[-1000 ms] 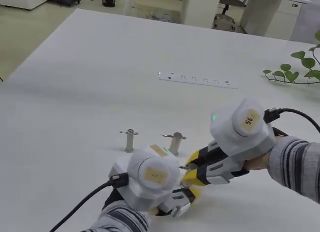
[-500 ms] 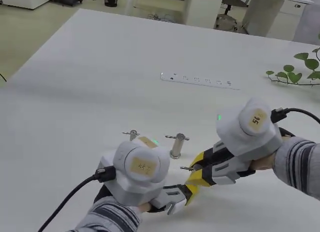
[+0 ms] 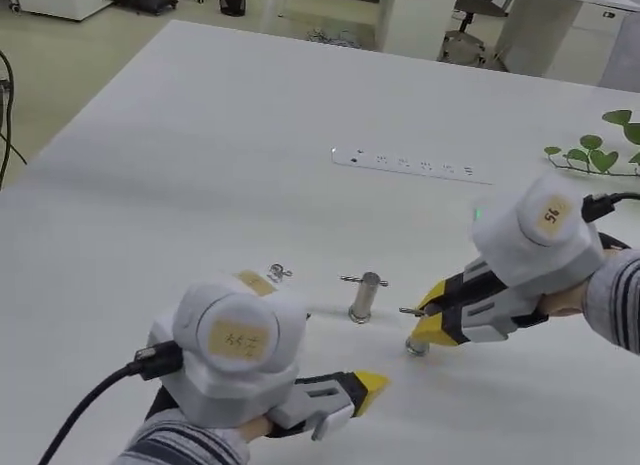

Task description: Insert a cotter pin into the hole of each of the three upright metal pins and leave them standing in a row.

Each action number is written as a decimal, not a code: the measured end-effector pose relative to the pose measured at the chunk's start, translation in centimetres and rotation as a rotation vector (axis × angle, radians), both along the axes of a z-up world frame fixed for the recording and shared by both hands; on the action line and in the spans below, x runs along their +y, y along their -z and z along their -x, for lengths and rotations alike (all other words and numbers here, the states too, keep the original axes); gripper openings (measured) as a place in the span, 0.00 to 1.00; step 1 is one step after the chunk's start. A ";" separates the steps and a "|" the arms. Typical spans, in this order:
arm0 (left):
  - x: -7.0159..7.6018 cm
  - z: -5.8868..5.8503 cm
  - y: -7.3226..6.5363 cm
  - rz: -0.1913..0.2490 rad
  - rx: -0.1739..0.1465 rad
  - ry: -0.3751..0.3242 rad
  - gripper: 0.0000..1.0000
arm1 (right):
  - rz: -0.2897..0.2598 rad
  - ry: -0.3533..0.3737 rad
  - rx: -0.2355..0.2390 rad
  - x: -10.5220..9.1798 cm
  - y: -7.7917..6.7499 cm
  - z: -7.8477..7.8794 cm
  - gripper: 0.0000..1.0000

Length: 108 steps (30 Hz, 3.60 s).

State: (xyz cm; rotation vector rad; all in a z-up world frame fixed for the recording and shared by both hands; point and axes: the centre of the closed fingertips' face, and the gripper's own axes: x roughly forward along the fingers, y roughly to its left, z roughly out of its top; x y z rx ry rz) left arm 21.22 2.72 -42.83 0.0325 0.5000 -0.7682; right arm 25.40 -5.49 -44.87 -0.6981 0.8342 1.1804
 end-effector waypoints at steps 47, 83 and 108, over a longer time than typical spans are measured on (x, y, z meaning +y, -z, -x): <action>6.1 -1.7 -0.7 -0.026 -0.052 -0.156 0.70 | 0.064 -0.037 0.009 -2.9 1.1 -3.9 0.09; 6.8 -2.3 -0.8 -0.033 -0.070 -0.222 0.81 | -0.427 0.592 -0.245 -3.6 -5.7 -0.1 0.45; 6.0 -2.3 -0.5 -0.046 -0.077 -0.213 0.98 | -0.564 0.773 -0.361 -3.5 -3.2 1.7 0.66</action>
